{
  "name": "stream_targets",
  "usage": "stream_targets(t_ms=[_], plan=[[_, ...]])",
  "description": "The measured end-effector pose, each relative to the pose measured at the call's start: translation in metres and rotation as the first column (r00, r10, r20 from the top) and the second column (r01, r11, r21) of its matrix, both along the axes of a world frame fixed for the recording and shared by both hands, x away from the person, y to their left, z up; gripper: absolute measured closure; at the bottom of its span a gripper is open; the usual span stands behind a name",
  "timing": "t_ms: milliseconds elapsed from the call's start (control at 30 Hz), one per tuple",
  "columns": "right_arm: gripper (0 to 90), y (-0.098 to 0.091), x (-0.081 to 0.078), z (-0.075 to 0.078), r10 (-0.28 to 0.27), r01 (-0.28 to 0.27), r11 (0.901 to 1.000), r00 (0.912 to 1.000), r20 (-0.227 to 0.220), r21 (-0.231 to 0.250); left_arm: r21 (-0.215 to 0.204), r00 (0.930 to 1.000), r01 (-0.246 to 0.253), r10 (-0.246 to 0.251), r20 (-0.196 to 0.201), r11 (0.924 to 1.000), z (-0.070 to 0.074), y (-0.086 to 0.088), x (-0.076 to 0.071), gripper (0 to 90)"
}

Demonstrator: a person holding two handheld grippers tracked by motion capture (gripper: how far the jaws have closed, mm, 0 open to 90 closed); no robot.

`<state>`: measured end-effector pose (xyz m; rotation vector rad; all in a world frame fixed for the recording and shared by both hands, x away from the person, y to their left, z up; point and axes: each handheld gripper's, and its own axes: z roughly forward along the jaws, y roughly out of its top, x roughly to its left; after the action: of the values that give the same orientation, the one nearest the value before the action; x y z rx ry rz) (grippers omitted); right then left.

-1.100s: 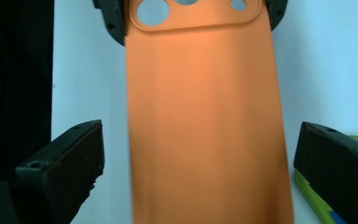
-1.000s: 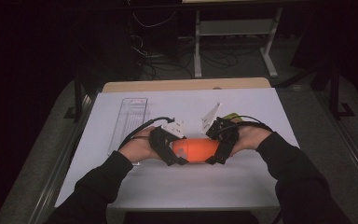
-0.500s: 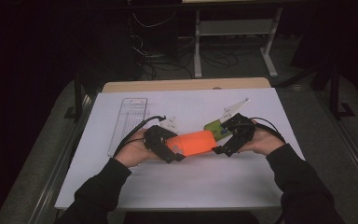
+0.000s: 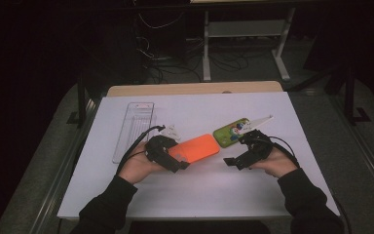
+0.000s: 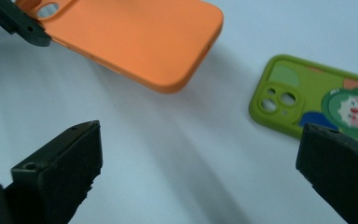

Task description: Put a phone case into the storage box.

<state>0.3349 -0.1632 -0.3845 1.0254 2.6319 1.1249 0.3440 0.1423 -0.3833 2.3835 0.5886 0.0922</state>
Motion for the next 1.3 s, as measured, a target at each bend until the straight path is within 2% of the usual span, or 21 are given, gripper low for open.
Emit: stream_targets(t_ms=[67,167,267,367,467,600,633,700,767,800,833,933,967,1033,1067,1133,1200,1267,1300], plan=[[0.0,-0.002,-0.004,-0.003,-0.034,0.035,0.9992,0.9994,-0.006,0.022,0.0,0.9998,-0.017,0.017,-0.001,0.9998,0.0,0.001,0.0,16.3],[1.2,-0.004,-0.012,-0.007,-0.086,0.085,0.9937,0.9961,0.02,0.074,-0.011,0.9994,-0.033,0.033,-0.012,0.9994,0.0,0.0,-0.003,16.3],[1.1,-0.002,-0.016,-0.011,-0.127,0.123,0.9881,0.9909,0.043,0.093,-0.01,0.9995,-0.029,0.029,-0.006,0.9995,0.001,0.0,-0.004,16.2],[1.2,0.0,-0.017,-0.015,-0.148,0.142,0.9866,0.9862,0.075,0.081,-0.025,0.9992,-0.038,0.038,-0.008,0.999,0.003,0.001,-0.003,16.2],[1.7,0.001,-0.019,-0.019,-0.173,0.162,0.9803,0.9808,0.091,0.113,-0.035,0.9993,-0.038,0.038,-0.001,0.9987,0.005,0.002,-0.002,16.2],[1.7,0.003,-0.022,-0.023,-0.185,0.171,0.979,0.9747,0.126,0.111,-0.042,0.9988,-0.049,0.049,-0.006,0.9979,0.005,0.002,-0.001,16.2],[1.7,0.004,-0.022,-0.024,-0.178,0.165,0.9812,0.9732,0.145,0.101,-0.03,0.9991,-0.041,0.041,-0.001,0.9987,0.006,0.003,-0.001,16.2],[1.7,0.007,-0.022,-0.025,-0.173,0.162,0.9833,0.9723,0.157,0.084,-0.046,0.9987,-0.05,0.05,-0.009,0.9977,0.005,0.002,-0.002,16.2],[1.7,0.01,-0.024,-0.026,-0.168,0.159,0.9853,0.9695,0.179,0.063,-0.038,0.999,-0.045,0.045,-0.007,0.9983,0.004,0.002,-0.001,16.2],[1.7,0.011,-0.025,-0.027,-0.161,0.154,0.9868,0.9677,0.194,0.051,-0.041,0.9989,-0.046,0.045,-0.01,0.9981,0.004,0.002,-0.001,16.2],[1.8,0.013,-0.026,-0.028,-0.154,0.149,0.9881,0.9663,0.207,0.036,-0.061,0.9981,-0.061,0.06,-0.015,0.9963,0.002,0.001,-0.002,16.2],[1.7,0.02,-0.028,-0.031,-0.125,0.131,0.9914,0.959,0.255,-0.007,-0.058,0.9983,-0.058,0.058,-0.012,0.9966,0.002,0.001,-0.002,16.2],[1.8,0.021,-0.028,-0.031,-0.111,0.121,0.9925,0.955,0.275,-0.019,-0.039,0.9992,-0.039,0.039,-0.007,0.9985,0.003,0.002,-0.002,16.2],[2.0,0.024,-0.03,-0.031,-0.098,0.114,0.9929,0.9518,0.29,-0.036,-0.037,0.9994,-0.033,0.033,-0.006,0.9988,0.004,0.003,-0.002,16.2],[2.1,0.026,-0.03,-0.032,-0.094,0.114,0.9924,0.9472,0.306,-0.047,-0.05,0.999,-0.043,0.042,-0.011,0.9978,0.003,0.003,-0.002,16.2],[2.1,0.028,-0.031,-0.032,-0.086,0.111,0.9919,0.9423,0.324,-0.061,-0.039,0.9994,-0.035,0.035,-0.008,0.9986,0.004,0.005,-0.001,16.2],[2.1,0.029,-0.032,-0.032,-0.078,0.107,0.992,0.9375,0.339,-0.067,-0.067,0.9985,-0.054,0.053,-0.016,0.9963,0.003,0.004,-0.001,16.2],[2.1,0.029,-0.033,-0.033,-0.074,0.11,0.9905,0.9328,0.353,-0.083,-0.067,0.9985,-0.054,0.053,-0.017,0.9963,0.003,0.004,-0.001,16.2],[2.1,0.03,-0.033,-0.033,-0.072,0.112,0.9897,0.9298,0.361,-0.09,-0.045,0.9993,-0.036,0.035,-0.011,0.9983,0.004,0.006,0.0,16.2]])
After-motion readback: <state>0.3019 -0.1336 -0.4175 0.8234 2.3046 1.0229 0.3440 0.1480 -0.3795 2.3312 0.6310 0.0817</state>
